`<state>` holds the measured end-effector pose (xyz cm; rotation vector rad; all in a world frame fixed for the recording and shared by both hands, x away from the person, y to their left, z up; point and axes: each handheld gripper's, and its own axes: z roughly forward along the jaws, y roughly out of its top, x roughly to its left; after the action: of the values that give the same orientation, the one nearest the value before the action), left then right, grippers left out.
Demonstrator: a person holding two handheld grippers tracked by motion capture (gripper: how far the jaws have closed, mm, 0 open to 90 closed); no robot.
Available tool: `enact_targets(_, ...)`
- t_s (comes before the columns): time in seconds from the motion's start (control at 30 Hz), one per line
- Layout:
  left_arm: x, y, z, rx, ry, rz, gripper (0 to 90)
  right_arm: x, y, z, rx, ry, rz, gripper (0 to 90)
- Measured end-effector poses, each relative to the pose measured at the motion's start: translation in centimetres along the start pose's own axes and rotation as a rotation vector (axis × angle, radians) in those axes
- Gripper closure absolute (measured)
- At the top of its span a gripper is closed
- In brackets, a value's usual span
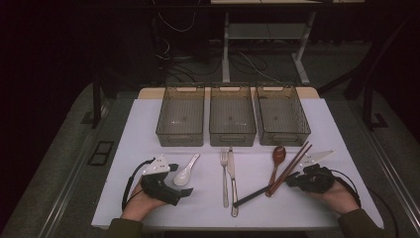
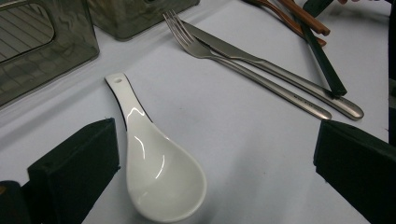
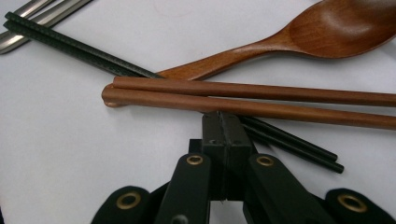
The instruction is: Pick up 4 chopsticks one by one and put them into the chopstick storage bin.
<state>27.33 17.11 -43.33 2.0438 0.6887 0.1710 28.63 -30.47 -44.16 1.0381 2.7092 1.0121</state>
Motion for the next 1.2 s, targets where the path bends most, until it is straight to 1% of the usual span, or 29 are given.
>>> enact_targets(0.63, 0.0, 0.0, 0.0, -0.001, 0.000, 0.000, 0.0, 0.5, 1.0, 0.5, -0.017, 0.005, -0.012, 89.6)
enact_targets(0.77, 0.0, 0.0, 0.0, 0.000, 0.000, 0.001, 0.0, 0.6, 1.3, 0.6, -0.023, 0.001, -0.018, 89.6)
enact_targets(0.83, 0.0, 0.0, 0.0, -0.001, 0.000, 0.001, 0.0, 0.6, 1.6, 0.6, -0.040, -0.006, -0.018, 89.7)
enact_targets(0.93, 0.0, 0.0, 0.0, -0.002, 0.000, 0.000, 0.0, 0.7, 1.9, 0.6, -0.052, -0.004, -0.021, 89.7)
enact_targets(1.2, 0.0, 0.0, 0.0, -0.001, 0.000, 0.001, 0.0, 0.9, 2.4, 1.1, -0.054, -0.004, -0.026, 89.6)
